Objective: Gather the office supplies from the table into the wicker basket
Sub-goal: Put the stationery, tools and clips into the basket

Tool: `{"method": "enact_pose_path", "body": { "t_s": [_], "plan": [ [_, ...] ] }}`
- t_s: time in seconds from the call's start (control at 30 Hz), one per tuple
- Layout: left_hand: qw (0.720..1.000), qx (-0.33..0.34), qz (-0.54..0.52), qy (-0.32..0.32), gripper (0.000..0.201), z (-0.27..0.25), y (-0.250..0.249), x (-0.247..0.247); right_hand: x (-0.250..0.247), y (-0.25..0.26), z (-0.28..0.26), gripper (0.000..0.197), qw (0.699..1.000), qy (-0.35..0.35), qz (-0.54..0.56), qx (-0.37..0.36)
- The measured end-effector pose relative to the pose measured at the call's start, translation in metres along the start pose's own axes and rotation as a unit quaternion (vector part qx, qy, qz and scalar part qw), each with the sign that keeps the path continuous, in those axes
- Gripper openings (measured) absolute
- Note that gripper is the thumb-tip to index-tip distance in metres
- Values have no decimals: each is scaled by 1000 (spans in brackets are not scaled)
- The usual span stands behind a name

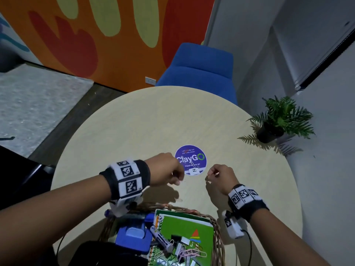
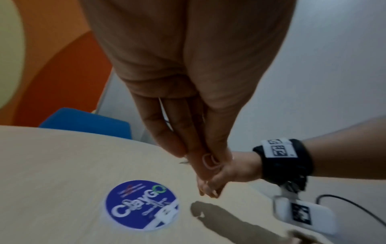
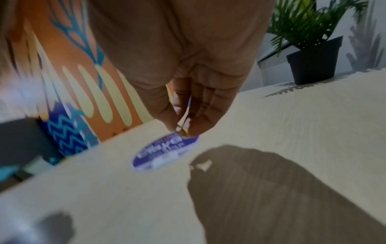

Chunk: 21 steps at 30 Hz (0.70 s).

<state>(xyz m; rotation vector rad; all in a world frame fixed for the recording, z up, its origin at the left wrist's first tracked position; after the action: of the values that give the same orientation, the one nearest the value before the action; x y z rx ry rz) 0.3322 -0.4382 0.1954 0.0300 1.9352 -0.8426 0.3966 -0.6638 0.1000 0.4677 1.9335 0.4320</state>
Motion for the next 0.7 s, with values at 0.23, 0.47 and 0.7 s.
{"method": "enact_pose_path", "body": {
  "t_s": [0.23,0.47,0.7],
  "plan": [
    [995,62,-47,66,24,-28,-24,21,-33,19,-68,19,980,124,127,-88],
    [992,-50,114,-20,34,33,49,1,-26,30,-133,12,935,314,111,-123],
    [987,-72,139,35,33,106,85,17,-22,36,-58,11,989,75,52,-114]
  ]
}}
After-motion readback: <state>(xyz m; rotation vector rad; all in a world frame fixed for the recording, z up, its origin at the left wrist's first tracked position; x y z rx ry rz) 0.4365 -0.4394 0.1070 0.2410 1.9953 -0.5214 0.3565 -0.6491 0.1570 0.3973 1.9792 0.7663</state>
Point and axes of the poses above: each hand's wrist, its own z-axis towards the middle knuckle, its own x-axis out of the palm, y = z × x, the point moved 2 cm from there along z, towards the middle knuckle, and after that the axes turned 7 degrees about x, right-handed, at the moved point
